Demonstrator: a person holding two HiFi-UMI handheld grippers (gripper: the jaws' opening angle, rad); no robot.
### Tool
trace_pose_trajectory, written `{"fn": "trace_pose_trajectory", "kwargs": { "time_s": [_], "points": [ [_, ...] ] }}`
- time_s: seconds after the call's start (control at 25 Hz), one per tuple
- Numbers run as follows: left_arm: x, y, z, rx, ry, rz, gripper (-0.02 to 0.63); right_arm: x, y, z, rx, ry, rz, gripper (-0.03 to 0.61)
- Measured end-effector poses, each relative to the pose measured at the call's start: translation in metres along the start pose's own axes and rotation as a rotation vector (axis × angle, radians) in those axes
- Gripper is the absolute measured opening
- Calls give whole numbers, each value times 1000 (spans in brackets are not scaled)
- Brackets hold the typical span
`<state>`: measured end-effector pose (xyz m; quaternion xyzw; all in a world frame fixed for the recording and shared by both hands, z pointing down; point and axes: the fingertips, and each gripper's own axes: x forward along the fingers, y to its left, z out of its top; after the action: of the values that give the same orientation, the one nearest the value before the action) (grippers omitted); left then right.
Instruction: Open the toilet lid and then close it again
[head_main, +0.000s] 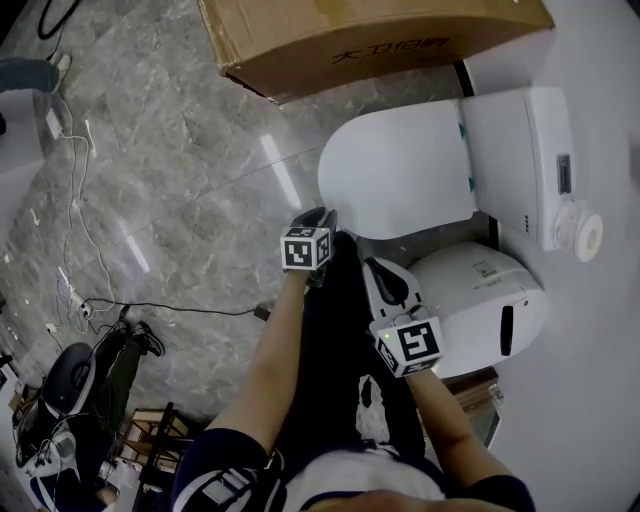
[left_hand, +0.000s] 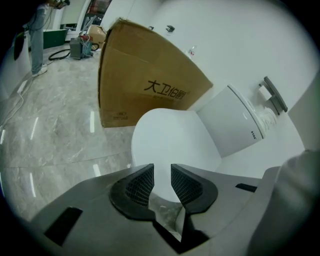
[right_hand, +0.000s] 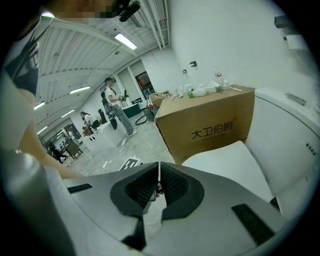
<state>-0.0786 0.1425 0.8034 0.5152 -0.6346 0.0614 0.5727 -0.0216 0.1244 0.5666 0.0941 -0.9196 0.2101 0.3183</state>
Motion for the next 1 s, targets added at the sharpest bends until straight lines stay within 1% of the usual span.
{"fn": "trace_pose_trajectory", "kwargs": {
  "time_s": [0.16,0.32,0.44,0.68,0.8,1.0],
  "points": [
    [14,6,-13,12,47,3,100,1,0,-3,9,-4,-10,9],
    [26,18,-21,-9,70,25,103,0,-5,-6,7,-3,-17,9],
    [33,27,-26,-33,88,26,103,0,-12,-10,15,4,-28,9],
    [47,41,-32,-34,136,33,104,2,-24,-23,27,25,-41,11],
    [51,47,-34,-52,141,30,106,5,-27,-31,48,53,-29,11],
    [55,48,-33,-47,142,14,106,13,-30,-37,54,70,-31,11]
  ]
}}
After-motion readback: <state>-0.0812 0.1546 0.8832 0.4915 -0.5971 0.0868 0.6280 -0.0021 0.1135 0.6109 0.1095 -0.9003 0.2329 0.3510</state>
